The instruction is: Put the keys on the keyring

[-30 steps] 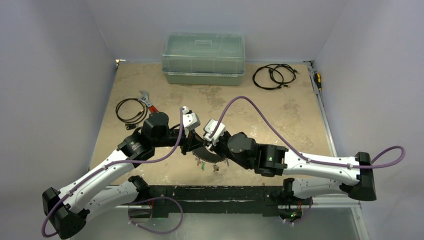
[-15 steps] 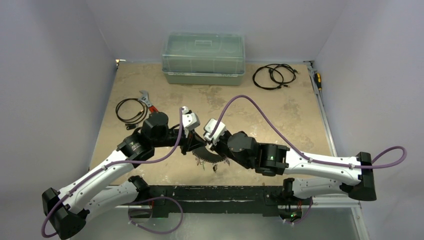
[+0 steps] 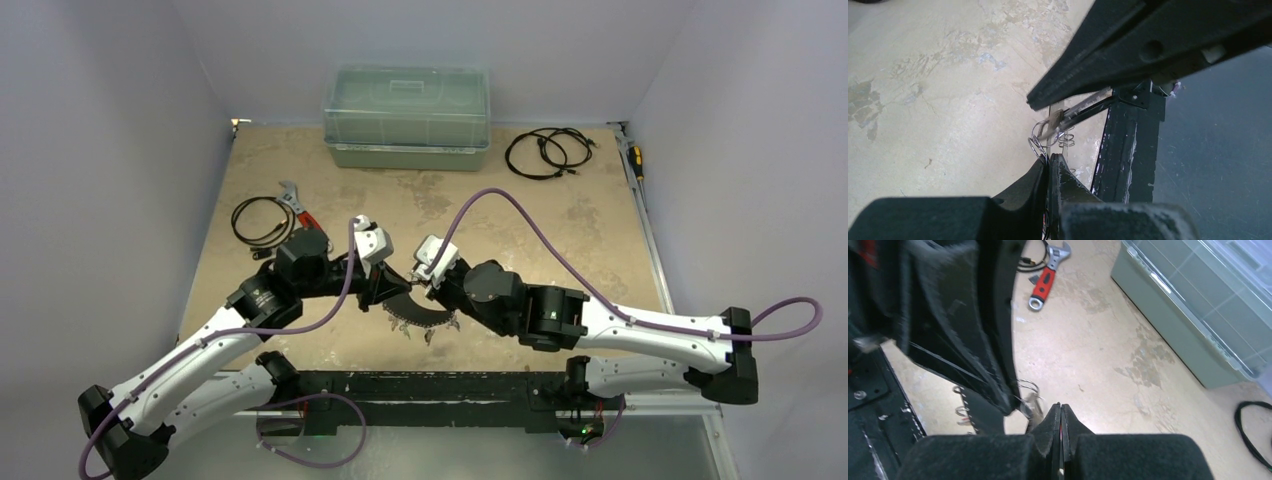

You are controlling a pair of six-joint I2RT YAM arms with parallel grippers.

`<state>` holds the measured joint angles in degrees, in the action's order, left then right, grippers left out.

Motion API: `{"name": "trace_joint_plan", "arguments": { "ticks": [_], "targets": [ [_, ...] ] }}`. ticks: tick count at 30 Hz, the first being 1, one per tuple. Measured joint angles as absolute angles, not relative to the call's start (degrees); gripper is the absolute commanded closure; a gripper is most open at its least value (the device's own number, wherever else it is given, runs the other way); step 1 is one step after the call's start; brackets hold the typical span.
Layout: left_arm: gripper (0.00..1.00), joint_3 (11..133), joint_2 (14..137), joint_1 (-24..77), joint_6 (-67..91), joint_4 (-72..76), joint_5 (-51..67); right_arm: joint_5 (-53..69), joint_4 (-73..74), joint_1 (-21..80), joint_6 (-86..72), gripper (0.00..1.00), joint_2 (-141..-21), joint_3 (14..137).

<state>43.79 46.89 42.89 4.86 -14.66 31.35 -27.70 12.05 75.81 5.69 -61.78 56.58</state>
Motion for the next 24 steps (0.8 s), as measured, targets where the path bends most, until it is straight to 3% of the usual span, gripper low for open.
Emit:
{"name": "trace_joint_plan", "arguments": {
  "ticks": [18, 24],
  "targets": [
    [1.0, 43.5, 44.9, 42.9, 4.7, -14.5, 32.4, -28.4, 10.3, 74.9, 16.4, 1.0, -61.9, 55.8],
    [1.0, 43.5, 44.9, 42.9, 4.7, -14.5, 32.5, -26.7, 8.9, 73.0, 15.7, 0.63, -57.6, 55.1]
  ]
}}
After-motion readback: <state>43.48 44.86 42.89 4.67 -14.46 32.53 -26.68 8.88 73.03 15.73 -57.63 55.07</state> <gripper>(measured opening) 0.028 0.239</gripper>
